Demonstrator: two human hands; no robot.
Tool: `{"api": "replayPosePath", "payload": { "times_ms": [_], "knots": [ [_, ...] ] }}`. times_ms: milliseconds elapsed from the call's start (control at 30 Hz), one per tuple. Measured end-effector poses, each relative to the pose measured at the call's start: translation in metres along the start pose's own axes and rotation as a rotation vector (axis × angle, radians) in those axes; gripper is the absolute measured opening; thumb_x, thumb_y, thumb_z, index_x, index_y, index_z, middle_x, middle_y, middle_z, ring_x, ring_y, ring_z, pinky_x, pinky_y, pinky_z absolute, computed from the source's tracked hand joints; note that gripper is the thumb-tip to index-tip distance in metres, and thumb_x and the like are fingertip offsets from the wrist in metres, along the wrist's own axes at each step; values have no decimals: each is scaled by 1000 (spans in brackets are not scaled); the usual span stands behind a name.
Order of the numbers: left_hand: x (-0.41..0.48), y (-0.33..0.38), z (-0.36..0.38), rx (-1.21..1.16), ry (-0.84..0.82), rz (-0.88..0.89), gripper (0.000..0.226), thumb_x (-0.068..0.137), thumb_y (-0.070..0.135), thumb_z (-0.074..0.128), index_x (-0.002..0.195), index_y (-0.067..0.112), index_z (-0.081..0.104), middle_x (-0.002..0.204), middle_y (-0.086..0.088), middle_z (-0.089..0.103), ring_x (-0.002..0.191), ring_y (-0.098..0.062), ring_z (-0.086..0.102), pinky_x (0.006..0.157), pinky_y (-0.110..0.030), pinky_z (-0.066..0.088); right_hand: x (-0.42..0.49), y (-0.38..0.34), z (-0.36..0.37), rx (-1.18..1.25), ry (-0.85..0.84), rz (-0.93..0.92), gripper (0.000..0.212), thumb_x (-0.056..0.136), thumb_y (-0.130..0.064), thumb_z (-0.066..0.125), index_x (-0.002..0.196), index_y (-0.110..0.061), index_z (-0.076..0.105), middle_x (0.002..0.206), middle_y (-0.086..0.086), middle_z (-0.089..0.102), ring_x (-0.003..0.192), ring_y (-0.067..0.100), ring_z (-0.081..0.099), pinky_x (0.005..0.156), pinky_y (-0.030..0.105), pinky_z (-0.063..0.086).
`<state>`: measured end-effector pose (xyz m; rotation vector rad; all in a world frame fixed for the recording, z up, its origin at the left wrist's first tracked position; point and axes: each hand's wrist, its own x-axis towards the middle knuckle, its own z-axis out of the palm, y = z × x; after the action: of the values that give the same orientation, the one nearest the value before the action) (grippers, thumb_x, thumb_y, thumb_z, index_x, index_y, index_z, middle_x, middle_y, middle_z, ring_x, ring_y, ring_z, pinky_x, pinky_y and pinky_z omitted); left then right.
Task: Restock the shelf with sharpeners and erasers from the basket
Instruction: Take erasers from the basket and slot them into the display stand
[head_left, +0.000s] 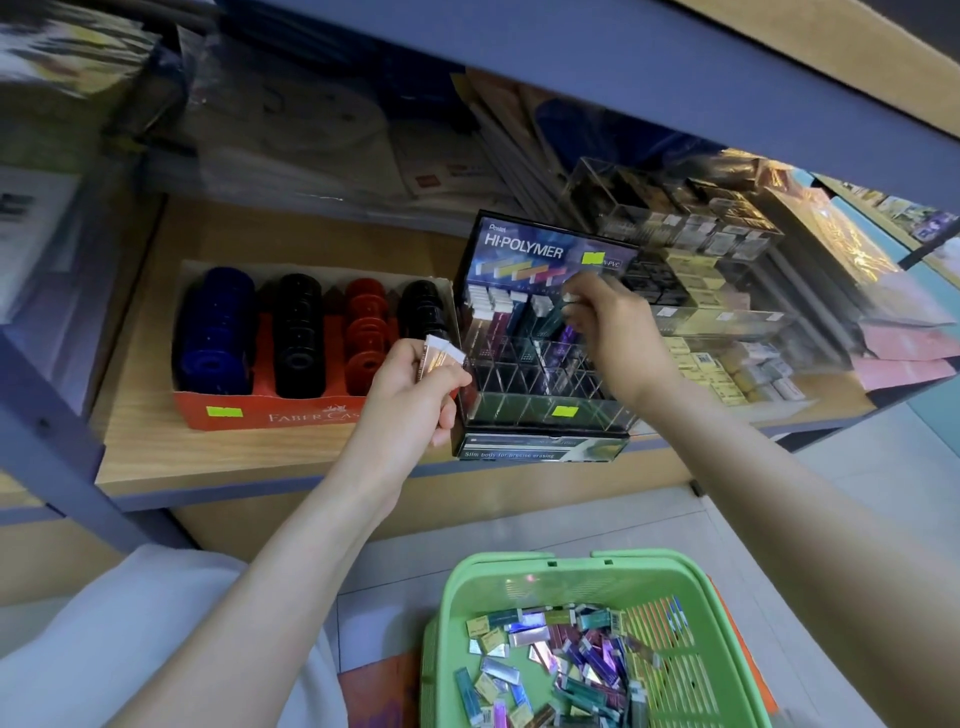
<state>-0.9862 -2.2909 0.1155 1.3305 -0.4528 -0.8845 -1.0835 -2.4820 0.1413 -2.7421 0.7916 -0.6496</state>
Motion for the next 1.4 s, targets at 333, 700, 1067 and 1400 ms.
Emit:
{"api": "replayPosePath", "payload": {
  "times_ms": [333,700,1067,1400],
  "knots": [
    [-2,1,0,60,-19,6,9,96,11,49,101,14,55,88,-14,54,58,-10,43,50,-23,35,7,5,5,-89,-78,-15,14,89,-8,61,101,-5,54,92,9,66,80,28,63,71,44,53],
    [-1,-1,2,-4,-73,95,15,98,12,46,104,20,58,96,-1,66,67,-4,61,60,-16,48,-26,-29,-2,-15,-25,-14,21,98,-22,49,110,-11,62,101,0,55,82,15,55,70,31,47],
    [-5,-5,7,133,-144,170,20,93,6,57,106,18,67,93,-2,72,73,-11,69,61,-18,52,-62,-66,-17,721,-225,282,13,86,-16,67,92,-21,57,81,1,61,72,15,64,67,23,55],
    [-3,-5,3,254,21,252,22,98,15,46,93,29,62,66,6,51,52,-1,44,55,-15,36,-49,-52,-30,590,-66,249,18,83,-14,71,86,-26,59,78,1,65,70,14,62,66,30,54]
  ]
}}
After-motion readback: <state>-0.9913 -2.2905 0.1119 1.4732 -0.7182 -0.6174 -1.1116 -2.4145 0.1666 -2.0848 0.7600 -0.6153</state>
